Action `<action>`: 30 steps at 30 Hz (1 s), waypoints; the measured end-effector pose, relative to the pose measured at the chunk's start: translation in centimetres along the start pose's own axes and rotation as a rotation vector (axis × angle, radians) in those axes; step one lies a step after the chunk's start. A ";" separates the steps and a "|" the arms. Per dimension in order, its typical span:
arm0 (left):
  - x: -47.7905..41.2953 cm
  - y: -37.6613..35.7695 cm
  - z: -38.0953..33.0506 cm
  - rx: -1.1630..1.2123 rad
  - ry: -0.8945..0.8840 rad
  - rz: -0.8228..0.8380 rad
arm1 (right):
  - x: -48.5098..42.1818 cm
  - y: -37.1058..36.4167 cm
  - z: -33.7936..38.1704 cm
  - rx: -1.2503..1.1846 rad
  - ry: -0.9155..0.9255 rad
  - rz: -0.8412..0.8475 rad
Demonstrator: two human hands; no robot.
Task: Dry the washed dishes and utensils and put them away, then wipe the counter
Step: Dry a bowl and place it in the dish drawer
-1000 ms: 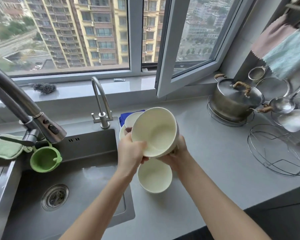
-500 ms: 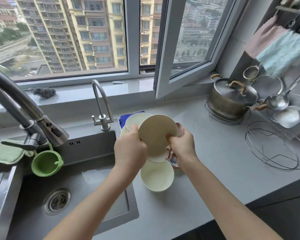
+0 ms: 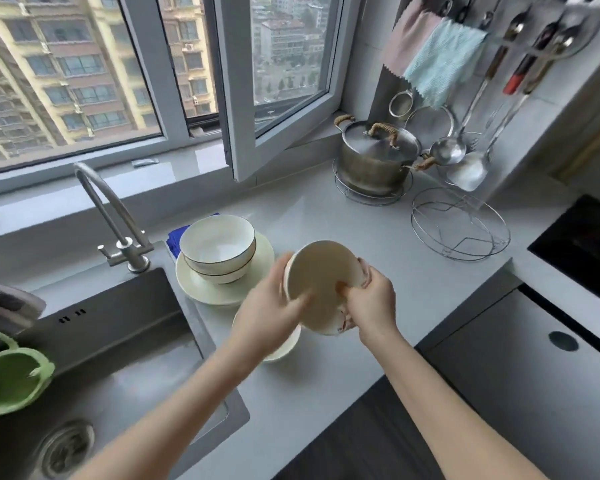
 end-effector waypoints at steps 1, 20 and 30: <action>0.8 -2.3 -0.3 0.206 -0.024 -0.012 | 0.3 0.7 -0.6 -0.106 -0.072 -0.029; 10.9 -29.2 -13.7 0.507 0.169 0.774 | 24.8 31.6 -13.0 0.680 0.529 -0.499; 22.2 -48.2 -23.2 0.254 0.102 1.086 | 37.2 42.8 -24.8 0.350 0.006 0.076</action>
Point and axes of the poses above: each hand's wrist, its own x-axis away from the middle knuckle, its own y-axis out of the back of the hand, z = x × y, the point moved 1 cm from there along -x, towards the middle knuckle, and after that the axes turned 8 degrees about z, right-handed, at the moved point
